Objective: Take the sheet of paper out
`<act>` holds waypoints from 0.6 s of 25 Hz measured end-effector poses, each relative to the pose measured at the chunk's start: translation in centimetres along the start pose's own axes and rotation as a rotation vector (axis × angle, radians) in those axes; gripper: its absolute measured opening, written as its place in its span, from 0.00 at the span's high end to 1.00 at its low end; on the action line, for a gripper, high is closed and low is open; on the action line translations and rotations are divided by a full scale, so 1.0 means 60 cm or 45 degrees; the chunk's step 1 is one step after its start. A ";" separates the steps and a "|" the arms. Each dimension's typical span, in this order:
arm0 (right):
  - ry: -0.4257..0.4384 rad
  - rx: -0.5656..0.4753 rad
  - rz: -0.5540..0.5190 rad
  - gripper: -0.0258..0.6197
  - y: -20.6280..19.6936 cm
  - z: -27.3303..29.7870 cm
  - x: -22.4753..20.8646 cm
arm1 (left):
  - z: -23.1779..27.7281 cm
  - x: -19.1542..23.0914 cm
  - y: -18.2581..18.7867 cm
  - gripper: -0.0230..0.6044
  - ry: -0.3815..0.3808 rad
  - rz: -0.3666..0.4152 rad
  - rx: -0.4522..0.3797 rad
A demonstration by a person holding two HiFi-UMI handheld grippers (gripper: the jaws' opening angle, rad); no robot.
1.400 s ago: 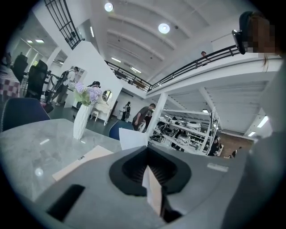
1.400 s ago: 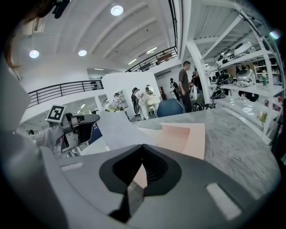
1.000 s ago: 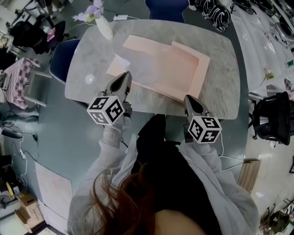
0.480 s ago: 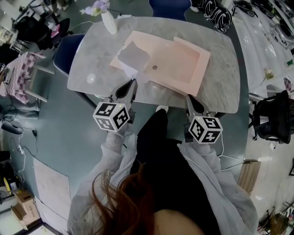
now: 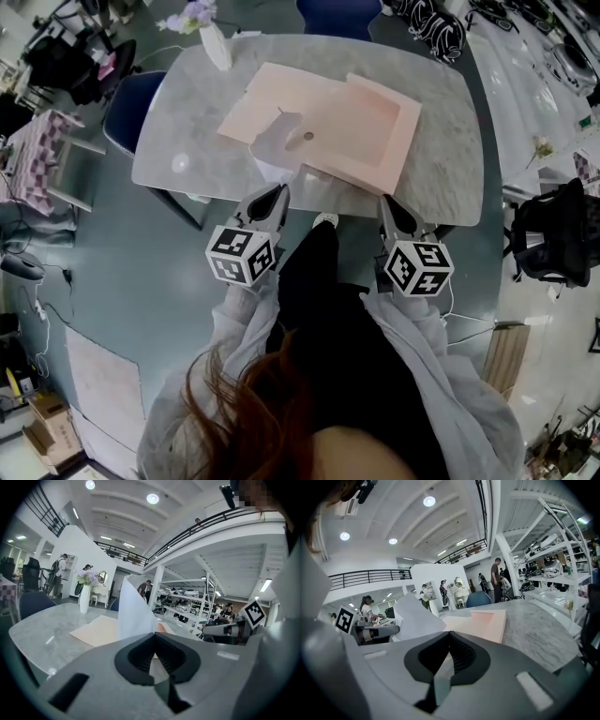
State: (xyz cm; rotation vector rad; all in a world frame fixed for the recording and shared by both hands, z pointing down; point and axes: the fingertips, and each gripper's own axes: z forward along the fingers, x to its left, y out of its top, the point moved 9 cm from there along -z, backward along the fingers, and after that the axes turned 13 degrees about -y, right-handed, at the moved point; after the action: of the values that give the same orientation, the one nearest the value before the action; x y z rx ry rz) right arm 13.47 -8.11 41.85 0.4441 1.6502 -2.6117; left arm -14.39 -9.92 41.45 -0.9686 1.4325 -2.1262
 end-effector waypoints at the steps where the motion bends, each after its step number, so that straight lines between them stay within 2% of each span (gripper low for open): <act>1: -0.003 -0.005 -0.004 0.95 0.001 -0.001 0.000 | 0.000 -0.003 -0.006 0.95 -0.003 0.001 0.015; 15: 0.012 -0.007 -0.043 0.95 -0.011 -0.016 0.006 | 0.000 -0.025 -0.045 0.95 -0.062 -0.048 0.072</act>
State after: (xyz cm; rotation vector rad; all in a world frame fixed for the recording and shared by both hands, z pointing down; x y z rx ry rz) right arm 13.22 -6.94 41.94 0.4331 1.6823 -2.6319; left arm -13.22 -7.90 43.44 -1.0270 1.3338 -2.1426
